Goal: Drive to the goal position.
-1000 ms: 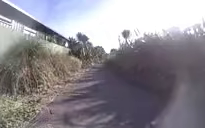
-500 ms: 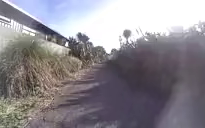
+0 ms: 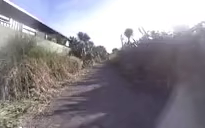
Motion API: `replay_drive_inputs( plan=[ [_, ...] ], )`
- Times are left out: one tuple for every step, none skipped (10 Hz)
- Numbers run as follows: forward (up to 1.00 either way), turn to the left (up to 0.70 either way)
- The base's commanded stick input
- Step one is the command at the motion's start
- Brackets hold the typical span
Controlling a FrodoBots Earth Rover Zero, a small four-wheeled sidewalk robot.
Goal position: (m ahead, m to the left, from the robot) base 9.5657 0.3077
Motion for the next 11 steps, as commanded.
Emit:
replay_drive_inputs(
  plan=[
    [0.45,0.0],
    [0.45,0.0],
    [0.45,0.0],
    [0.45,0.0],
    [0.45,0.0],
    [0.45,0.0],
    [0.45,0.0],
    [0.45,0.0],
    [0.45,0.0],
    [0.45,0.0],
    [0.45,0.0]
  ],
)
